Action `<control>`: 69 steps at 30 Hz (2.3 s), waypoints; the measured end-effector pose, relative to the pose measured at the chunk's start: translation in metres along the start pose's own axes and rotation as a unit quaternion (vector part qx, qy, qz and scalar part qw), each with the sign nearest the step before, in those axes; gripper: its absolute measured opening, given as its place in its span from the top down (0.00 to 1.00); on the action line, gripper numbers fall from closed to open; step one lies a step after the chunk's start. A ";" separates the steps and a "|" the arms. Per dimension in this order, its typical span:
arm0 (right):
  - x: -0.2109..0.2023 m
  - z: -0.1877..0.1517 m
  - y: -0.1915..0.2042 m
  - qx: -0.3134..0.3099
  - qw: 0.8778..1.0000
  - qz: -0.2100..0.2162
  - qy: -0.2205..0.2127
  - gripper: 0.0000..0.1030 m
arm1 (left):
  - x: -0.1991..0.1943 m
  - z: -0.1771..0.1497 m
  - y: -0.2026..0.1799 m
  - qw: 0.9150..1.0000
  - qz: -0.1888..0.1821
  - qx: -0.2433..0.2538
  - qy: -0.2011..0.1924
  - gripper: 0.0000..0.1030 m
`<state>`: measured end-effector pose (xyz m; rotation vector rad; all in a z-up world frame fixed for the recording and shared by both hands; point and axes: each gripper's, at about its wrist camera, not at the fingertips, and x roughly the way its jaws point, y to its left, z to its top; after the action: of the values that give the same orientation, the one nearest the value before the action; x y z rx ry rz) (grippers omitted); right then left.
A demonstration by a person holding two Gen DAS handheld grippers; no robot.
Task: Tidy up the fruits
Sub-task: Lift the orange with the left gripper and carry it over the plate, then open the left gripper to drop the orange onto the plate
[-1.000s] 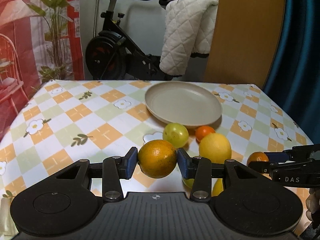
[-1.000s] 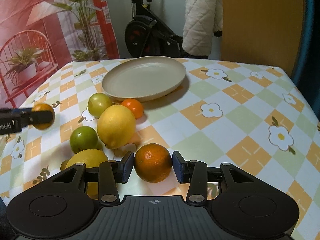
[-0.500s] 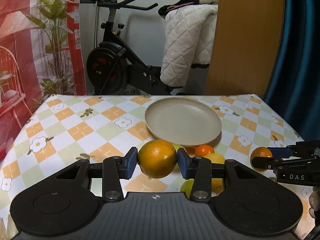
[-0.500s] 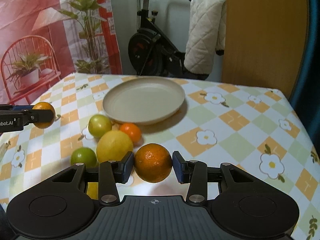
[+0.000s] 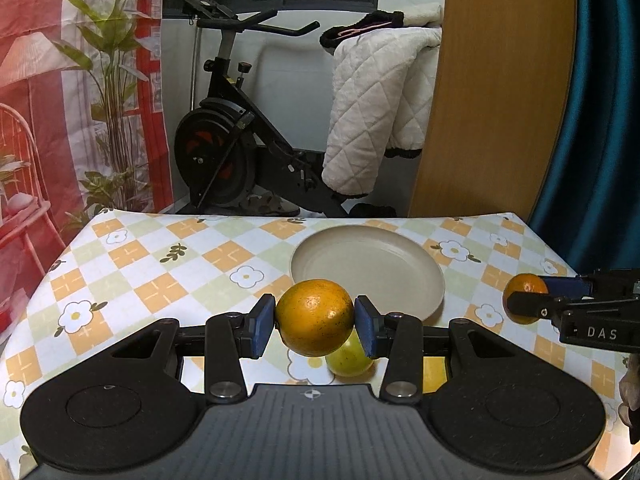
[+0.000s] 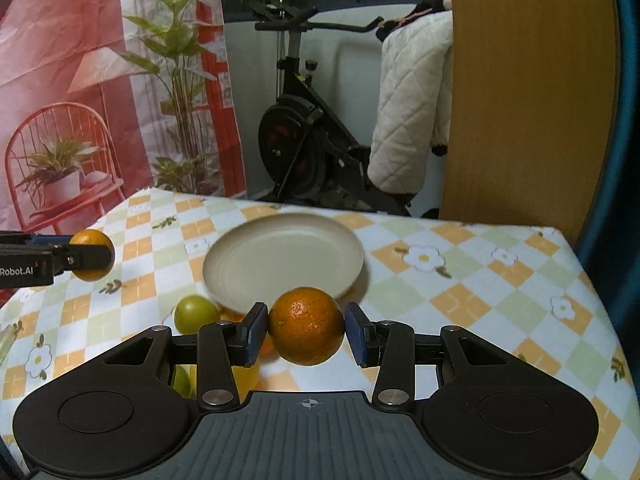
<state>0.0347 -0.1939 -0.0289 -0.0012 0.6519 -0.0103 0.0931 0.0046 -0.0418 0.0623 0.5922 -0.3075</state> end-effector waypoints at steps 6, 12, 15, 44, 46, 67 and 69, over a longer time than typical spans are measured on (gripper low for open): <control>0.008 0.010 -0.004 -0.003 1.000 0.005 -0.009 0.62 | 0.009 0.002 0.002 1.000 -0.005 -0.004 0.004 0.56; 0.025 0.015 -0.007 0.003 1.000 0.013 -0.010 0.62 | 0.021 0.007 0.004 1.000 -0.015 -0.004 0.006 0.56; 0.039 0.018 -0.008 0.004 1.000 0.018 -0.005 0.62 | 0.032 0.010 0.005 1.000 -0.018 -0.005 0.009 0.56; 0.160 0.021 -0.013 -0.012 0.998 0.022 0.055 0.62 | 0.145 0.021 0.006 0.996 -0.027 -0.003 0.080 0.56; 0.162 0.020 -0.013 -0.013 0.998 0.018 0.055 0.62 | 0.148 0.021 0.005 0.996 -0.025 0.001 0.081 0.56; 0.151 0.029 -0.009 -0.009 0.999 0.002 0.052 0.43 | 0.138 0.024 0.007 0.997 -0.018 0.004 0.078 0.43; 0.146 0.031 -0.009 -0.008 0.999 0.000 0.051 0.43 | 0.131 0.025 0.007 0.997 -0.019 0.004 0.075 0.43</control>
<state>0.1694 -0.2043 -0.0929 -0.0170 0.7540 -0.0049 0.2121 -0.0272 -0.0942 0.0831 0.7413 -0.3437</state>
